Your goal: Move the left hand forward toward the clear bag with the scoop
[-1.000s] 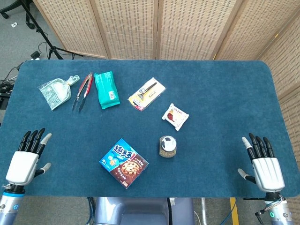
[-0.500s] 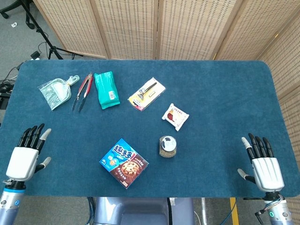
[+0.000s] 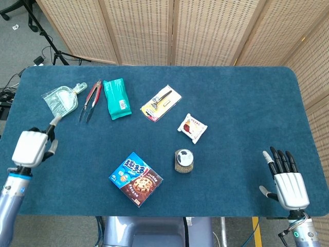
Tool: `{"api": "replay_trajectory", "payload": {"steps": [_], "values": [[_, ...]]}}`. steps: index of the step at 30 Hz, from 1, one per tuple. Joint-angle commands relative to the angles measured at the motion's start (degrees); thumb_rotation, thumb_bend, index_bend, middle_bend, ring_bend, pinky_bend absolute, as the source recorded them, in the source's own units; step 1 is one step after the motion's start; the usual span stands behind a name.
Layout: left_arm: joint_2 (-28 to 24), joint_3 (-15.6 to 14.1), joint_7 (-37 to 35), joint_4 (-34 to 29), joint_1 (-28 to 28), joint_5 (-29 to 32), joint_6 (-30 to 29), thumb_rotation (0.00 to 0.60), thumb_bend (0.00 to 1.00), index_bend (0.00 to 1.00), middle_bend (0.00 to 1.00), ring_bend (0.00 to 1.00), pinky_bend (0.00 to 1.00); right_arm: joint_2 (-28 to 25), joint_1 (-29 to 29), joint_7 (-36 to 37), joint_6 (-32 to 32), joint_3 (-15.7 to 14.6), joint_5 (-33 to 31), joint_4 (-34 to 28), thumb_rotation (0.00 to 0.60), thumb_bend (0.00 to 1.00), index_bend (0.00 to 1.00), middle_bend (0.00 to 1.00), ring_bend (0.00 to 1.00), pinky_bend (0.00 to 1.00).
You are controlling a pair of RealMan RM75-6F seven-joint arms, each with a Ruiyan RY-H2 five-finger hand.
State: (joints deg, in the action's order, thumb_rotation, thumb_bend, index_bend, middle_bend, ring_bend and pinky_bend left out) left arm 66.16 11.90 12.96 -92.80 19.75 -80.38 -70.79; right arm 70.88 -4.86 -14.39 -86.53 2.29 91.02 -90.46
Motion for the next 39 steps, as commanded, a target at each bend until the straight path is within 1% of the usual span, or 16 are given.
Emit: {"api": "replay_trajectory", "payload": {"steps": [1,5,8,12,13,16,18,22,25,33,39], "values": [[-4.9,3.9,4.5,-3.8,5.6,8.8,8.7,0.6,0.58,0.0,0.67,0.78,0.56,0.1,-0.2,0.0,0.5,0.1,-0.4,0.1,0.6,0.08,0.0,0.0,0.0,0.0],[-7.3,4.9,7.9,-4.8,9.9,17.4,16.8,0.6,0.65,0.0,0.69,0.79,0.58,0.1,-0.5,0.1,1.2,0.2,-1.0,0.2,0.6,0.08,0.0,0.0,0.0,0.0],[-6.9,4.6,12.6,-2.8,14.1,24.3,21.7,0.6,0.68,0.0,0.7,0.8,0.59,0.3,-0.9,0.2,2.1,0.3,-1.4,0.5,0.6,0.08,0.0,0.0,0.0,0.0],[-4.6,3.6,18.7,0.3,18.6,32.5,23.3,0.6,0.7,0.0,0.7,0.8,0.6,0.7,-1.2,1.0,2.1,0.5,-1.2,1.3,0.6,0.09,0.0,0.0,0.0,0.0],[-3.9,3.2,20.0,1.1,20.0,35.3,24.0,0.6,0.7,0.0,0.7,0.8,0.6,0.7,-1.3,1.1,2.2,0.5,-1.3,1.5,0.6,0.09,0.0,0.0,0.0,0.0],[-2.9,2.2,22.2,3.0,22.5,40.8,25.6,0.6,0.71,0.0,0.7,0.8,0.6,0.7,-1.4,1.4,2.5,0.6,-1.7,1.6,0.6,0.09,0.0,0.0,0.0,0.0],[-1.8,0.6,24.4,5.5,24.8,44.9,27.2,0.6,0.71,0.0,0.7,0.8,0.6,0.7,-1.5,1.6,2.8,0.8,-2.2,1.7,0.6,0.09,0.0,0.0,0.0,0.0],[0.2,-1.8,26.6,9.8,28.3,51.2,29.7,0.6,0.71,0.0,0.7,0.8,0.6,0.7,-1.7,1.8,3.1,0.7,-2.2,1.7,0.6,0.1,0.0,0.0,0.0,0.0],[1.9,-3.2,26.6,12.6,30.2,53.9,31.9,0.6,0.71,0.0,0.7,0.8,0.6,0.6,-1.7,1.8,3.1,0.5,-2.0,1.5,0.6,0.1,0.0,0.0,0.0,0.0],[7.8,-6.1,24.5,20.4,32.9,54.2,35.5,0.6,0.72,0.0,0.7,0.8,0.6,0.5,-1.8,1.9,3.2,0.6,-2.4,1.6,0.6,0.1,0.0,0.0,0.0,0.0],[9.8,-7.5,23.1,23.0,34.0,54.3,36.2,0.6,0.72,0.0,0.7,0.8,0.6,0.5,-2.1,2.0,3.7,0.7,-2.8,1.6,0.6,0.1,0.0,0.0,0.0,0.0]]}}
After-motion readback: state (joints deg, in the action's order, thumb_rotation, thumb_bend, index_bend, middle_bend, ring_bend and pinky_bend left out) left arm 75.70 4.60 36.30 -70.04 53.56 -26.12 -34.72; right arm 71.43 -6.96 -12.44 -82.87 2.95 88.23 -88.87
